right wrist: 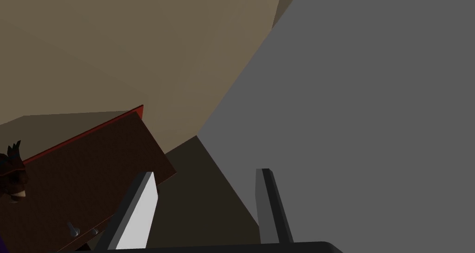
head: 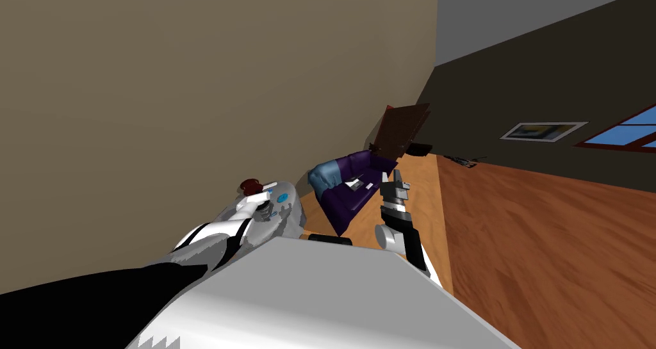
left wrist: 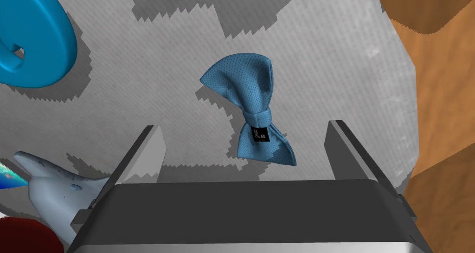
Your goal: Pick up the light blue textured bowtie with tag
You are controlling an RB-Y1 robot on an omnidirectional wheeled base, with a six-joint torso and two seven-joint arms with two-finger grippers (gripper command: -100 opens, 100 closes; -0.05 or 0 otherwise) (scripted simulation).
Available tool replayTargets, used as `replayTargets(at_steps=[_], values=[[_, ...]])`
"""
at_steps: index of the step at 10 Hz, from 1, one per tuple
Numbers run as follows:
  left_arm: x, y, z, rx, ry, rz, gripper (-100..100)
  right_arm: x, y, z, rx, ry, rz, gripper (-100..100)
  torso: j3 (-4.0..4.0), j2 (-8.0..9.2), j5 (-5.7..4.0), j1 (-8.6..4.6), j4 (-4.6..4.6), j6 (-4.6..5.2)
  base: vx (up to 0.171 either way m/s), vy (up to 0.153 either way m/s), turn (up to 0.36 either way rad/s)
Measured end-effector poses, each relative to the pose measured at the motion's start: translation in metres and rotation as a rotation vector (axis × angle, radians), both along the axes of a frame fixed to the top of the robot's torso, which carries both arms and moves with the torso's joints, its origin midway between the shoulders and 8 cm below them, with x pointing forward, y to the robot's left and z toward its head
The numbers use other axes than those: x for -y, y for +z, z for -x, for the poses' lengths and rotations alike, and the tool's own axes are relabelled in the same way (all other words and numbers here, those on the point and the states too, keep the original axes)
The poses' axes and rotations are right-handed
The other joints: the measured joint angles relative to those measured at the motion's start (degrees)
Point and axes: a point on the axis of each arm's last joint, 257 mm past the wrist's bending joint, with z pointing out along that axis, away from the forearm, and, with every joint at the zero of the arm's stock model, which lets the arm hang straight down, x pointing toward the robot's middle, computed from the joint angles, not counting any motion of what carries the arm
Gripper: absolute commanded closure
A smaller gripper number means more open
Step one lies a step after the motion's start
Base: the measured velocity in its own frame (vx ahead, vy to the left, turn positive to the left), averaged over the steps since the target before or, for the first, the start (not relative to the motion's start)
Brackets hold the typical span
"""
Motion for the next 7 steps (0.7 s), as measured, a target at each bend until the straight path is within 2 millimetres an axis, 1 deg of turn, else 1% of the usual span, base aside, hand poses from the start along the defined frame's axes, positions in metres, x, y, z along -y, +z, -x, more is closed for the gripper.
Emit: replayTargets(at_steps=[2, 3, 4, 6, 7], values=[[0.007, -0.008, 0.017, -0.046, 0.029, 0.041, -100, 0.000, 0.000, 0.000, 0.000, 0.000, 0.000, 0, 0.22, 0.39, 0.03, 0.10, 0.08, 0.00, -0.002, 0.006, -0.017], [0.007, -0.008, 0.019, -0.050, 0.031, 0.044, 0, 0.000, 0.000, 0.000, 0.000, 0.000, 0.000, 0, 0.29, 0.50, 0.02, 0.08, 0.11, -0.01, 0.000, 0.000, 0.000], [0.007, -0.008, 0.018, -0.050, 0.031, 0.044, -100, 0.000, 0.000, 0.000, 0.000, 0.000, 0.000, 0, 0.31, 0.53, 0.01, 0.07, 0.12, -0.01, 0.005, 0.015, -0.037], [0.014, -0.019, 0.022, -0.050, 0.027, 0.042, -100, 0.000, 0.000, 0.000, 0.000, 0.000, 0.000, 0, 0.31, 0.54, 0.03, 0.12, 0.12, -0.01, 0.007, 0.021, -0.050], [0.018, -0.026, 0.028, -0.051, 0.027, 0.042, -100, 0.000, 0.000, 0.000, 0.000, 0.000, 0.000, 0, 0.31, 0.54, 0.04, 0.15, 0.12, -0.01, 0.000, 0.008, -0.003]])
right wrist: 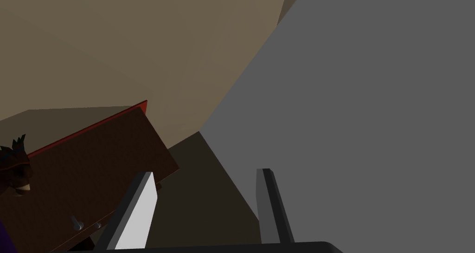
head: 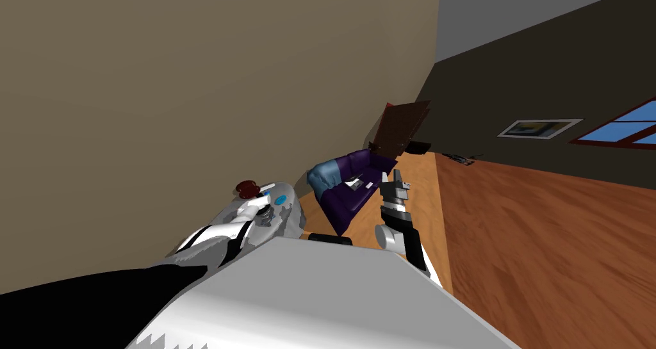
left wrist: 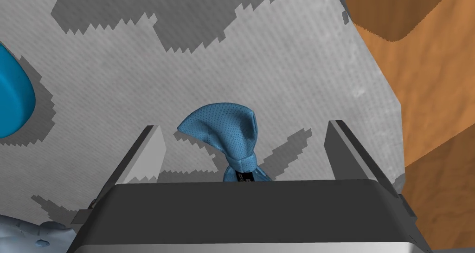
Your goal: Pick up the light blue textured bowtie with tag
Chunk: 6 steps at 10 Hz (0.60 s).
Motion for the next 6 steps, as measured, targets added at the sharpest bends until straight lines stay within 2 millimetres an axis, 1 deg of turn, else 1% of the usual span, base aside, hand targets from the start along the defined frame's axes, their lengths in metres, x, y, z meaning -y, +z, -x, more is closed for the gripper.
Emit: replayTargets(at_steps=[2, 3, 6], values=[[0.0033, -0.0057, -0.0010, 0.001, 0.001, 0.000, -100, 0.0000, 0.0000, 0.0000, 0.000, 0.000, 0.000, 0, 0.00, 0.00, -0.03, -0.08, 0.01, 0.00, 0.000, 0.000, 0.000], [0.0032, -0.0059, -0.0011, 0.002, 0.000, -0.001, 100, 0.0000, 0.0000, 0.0000, 0.000, 0.000, 0.000, 0, 0.01, 0.01, -0.03, -0.08, 0.01, 0.00, 0.000, 0.000, 0.000], [0.0030, -0.0055, -0.0017, 0.003, 0.000, -0.001, 100, 0.0000, 0.0000, 0.0000, 0.000, 0.000, 0.000, 0, 0.00, 0.02, -0.02, -0.09, -0.01, -0.01, 0.000, 0.000, 0.000]])
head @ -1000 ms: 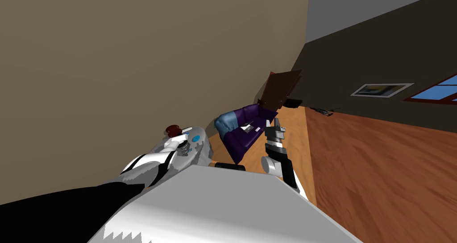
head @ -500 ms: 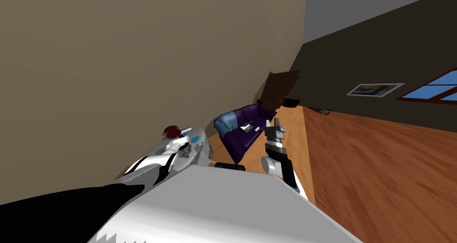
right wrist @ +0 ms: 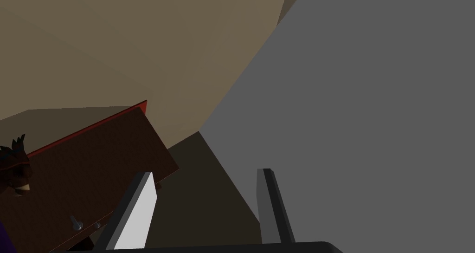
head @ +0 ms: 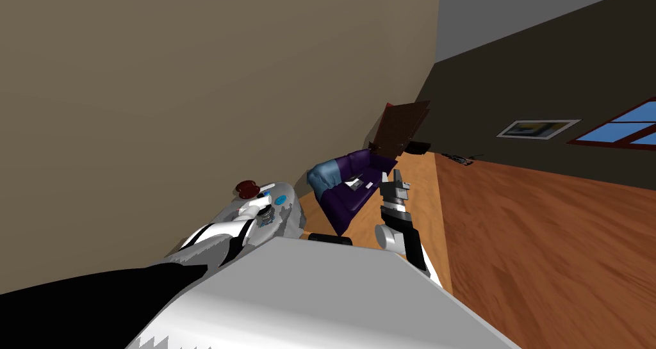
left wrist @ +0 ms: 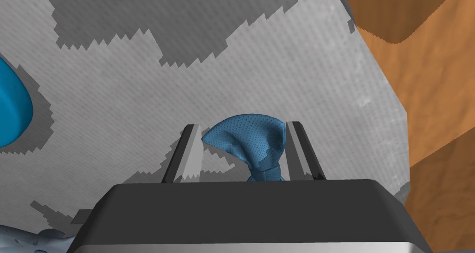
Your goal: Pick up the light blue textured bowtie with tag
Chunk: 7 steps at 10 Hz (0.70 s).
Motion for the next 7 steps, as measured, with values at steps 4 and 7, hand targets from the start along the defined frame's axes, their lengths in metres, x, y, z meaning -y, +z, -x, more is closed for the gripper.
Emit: replayTargets(at_steps=[4, 7], values=[[-0.004, 0.005, -0.001, 0.000, 0.001, 0.000, 100, 0.000, 0.000, 0.000, 0.000, 0.000, 0.000, 0, 0.02, 0.02, -0.05, -0.03, 0.02, -0.04, -0.003, -0.007, 0.026], [-0.013, 0.018, -0.006, -0.002, 0.003, 0.001, 0, 0.000, 0.000, 0.000, 0.000, 0.000, 0.000, 0, 0.01, 0.02, -0.01, -0.05, 0.01, -0.02, -0.003, -0.007, 0.018]])
